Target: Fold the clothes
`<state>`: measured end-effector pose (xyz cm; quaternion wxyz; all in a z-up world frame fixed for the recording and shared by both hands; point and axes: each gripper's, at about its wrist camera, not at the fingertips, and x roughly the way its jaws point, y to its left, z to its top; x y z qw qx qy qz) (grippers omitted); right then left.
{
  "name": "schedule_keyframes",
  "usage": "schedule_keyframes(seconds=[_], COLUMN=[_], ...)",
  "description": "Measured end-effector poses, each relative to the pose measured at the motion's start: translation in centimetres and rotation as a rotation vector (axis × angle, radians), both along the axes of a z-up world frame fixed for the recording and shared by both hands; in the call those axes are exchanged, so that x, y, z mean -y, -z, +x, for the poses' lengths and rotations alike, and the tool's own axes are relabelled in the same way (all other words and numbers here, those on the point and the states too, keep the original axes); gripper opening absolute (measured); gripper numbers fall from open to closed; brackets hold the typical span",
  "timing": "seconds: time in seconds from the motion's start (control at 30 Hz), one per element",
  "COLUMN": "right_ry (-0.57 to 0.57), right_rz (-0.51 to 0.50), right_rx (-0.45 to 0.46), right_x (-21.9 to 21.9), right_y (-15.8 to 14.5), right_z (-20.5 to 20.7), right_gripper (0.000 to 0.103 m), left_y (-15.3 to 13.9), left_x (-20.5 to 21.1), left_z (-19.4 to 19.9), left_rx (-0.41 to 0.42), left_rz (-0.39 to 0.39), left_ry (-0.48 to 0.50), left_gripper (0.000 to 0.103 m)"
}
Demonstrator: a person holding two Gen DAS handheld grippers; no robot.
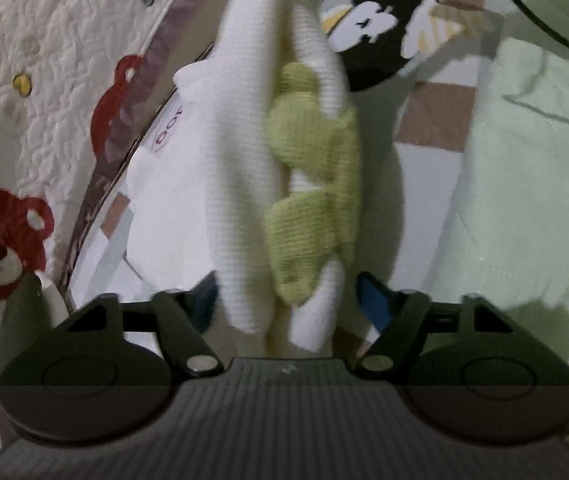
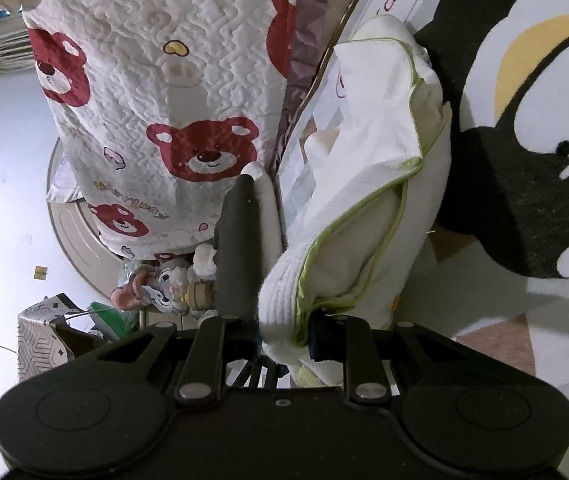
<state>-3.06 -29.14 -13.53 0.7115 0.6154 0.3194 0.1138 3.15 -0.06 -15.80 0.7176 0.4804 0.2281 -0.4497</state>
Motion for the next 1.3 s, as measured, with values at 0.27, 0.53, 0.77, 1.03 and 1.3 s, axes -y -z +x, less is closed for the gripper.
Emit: schedule_keyframes(seconds=[0.27, 0.53, 0.77, 1.03, 1.3], right_ry=[-0.010, 0.080, 0.038, -0.045, -0.043], right_rz=[-0.142, -0.284, -0.438, -0.410, -0.350], right_rx=[-0.033, -0.075, -0.072, -0.081, -0.091], right_x=[1.1, 5.8, 7.0, 8.0, 8.2], right_y=[0.0, -0.3, 1.5, 4.3, 6.6], right_z=[-2.4, -6.0, -1.7, 4.7, 6.5], right_gripper=[0.034, 0.057, 0.058, 0.058, 0.058], left_y=[-3.6, -3.5, -3.4, -3.1, -2.9], left_x=[-0.5, -0.3, -0.4, -0.7, -1.2], left_z=[3.5, 3.6, 3.9, 4.4, 5.4], left_rx=[-0.162, -0.198, -0.225, -0.267, -0.335], left_rz=[-0.165, -0.197, -0.213, -0.242, -0.297], left_ry=[-0.189, -0.218, -0.247, -0.272, -0.312], left_gripper=[0.019, 0.019, 0.019, 0.021, 0.021])
